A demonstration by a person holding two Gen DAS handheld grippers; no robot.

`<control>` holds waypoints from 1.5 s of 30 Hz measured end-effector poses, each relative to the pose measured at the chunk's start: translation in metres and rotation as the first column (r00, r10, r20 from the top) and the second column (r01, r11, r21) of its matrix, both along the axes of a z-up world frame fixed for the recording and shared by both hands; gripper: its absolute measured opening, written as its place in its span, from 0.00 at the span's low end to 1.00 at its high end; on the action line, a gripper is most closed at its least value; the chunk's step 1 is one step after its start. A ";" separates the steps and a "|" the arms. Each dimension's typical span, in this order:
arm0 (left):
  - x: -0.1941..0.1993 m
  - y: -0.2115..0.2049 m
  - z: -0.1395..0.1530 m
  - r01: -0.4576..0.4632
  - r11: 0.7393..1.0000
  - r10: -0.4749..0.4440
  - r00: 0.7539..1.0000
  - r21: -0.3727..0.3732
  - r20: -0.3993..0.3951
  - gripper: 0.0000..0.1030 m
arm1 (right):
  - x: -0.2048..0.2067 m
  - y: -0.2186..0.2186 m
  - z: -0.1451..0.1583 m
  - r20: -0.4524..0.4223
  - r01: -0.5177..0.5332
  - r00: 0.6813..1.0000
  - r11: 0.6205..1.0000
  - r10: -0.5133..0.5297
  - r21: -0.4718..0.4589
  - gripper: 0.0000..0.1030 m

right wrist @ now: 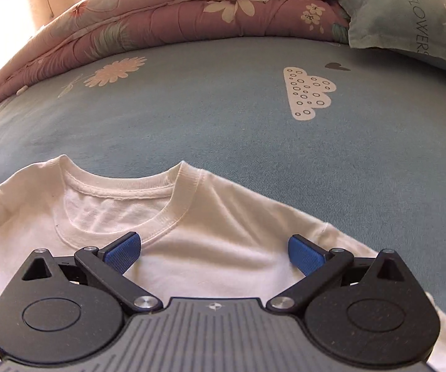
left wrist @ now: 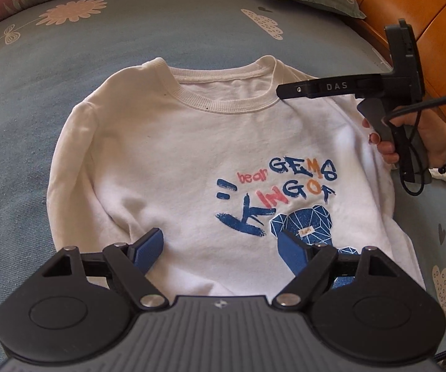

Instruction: Fold clothes

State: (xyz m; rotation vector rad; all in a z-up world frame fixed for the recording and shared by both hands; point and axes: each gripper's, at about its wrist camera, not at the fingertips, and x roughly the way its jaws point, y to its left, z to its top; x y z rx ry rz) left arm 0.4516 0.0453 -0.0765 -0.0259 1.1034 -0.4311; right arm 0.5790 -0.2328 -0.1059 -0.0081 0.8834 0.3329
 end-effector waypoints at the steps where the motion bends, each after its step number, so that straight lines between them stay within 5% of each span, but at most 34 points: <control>1: 0.002 0.000 -0.001 0.000 1.000 0.000 1.000 -0.002 0.002 0.79 | 0.007 0.002 -0.001 -0.004 0.000 1.000 1.000 0.000 -0.011 1.00; 10: 0.021 -0.001 -0.006 -0.031 0.999 0.031 0.999 -0.033 -0.010 0.82 | 0.012 0.008 0.002 -0.048 -0.024 0.999 0.998 0.021 -0.061 1.00; 12: 0.016 0.000 0.000 -0.036 0.999 0.036 0.999 -0.017 0.001 0.81 | 0.007 0.004 0.013 -0.086 -0.020 0.996 1.000 0.019 -0.010 1.00; 15: 0.000 0.008 0.014 -0.063 0.998 0.062 0.998 0.013 0.014 0.82 | -0.014 -0.003 0.033 -0.096 -0.029 0.995 0.995 0.038 0.095 1.00; 23: -0.048 0.029 0.047 -0.144 0.985 0.141 0.989 0.097 0.041 0.82 | -0.131 0.020 0.067 -0.128 -0.157 0.976 0.979 0.174 0.132 1.00; 28: -0.093 0.049 0.055 -0.239 0.960 0.245 0.969 0.143 -0.025 0.82 | -0.206 0.055 0.082 -0.189 -0.299 0.927 0.943 0.323 0.143 1.00; 34: -0.138 0.063 0.061 -0.300 0.939 0.316 0.945 0.166 -0.082 0.82 | -0.273 0.113 0.085 -0.237 -0.535 0.809 0.841 0.538 0.081 1.00; 37: -0.154 0.063 0.062 -0.305 0.937 0.324 0.941 0.168 -0.100 0.82 | -0.286 0.123 0.076 -0.244 -0.553 0.815 0.832 0.525 -0.055 1.00; 45: -0.165 0.048 0.054 -0.300 0.947 0.313 0.942 0.116 -0.119 0.82 | -0.236 0.060 0.083 -0.188 -0.296 0.945 0.942 0.266 -0.157 1.00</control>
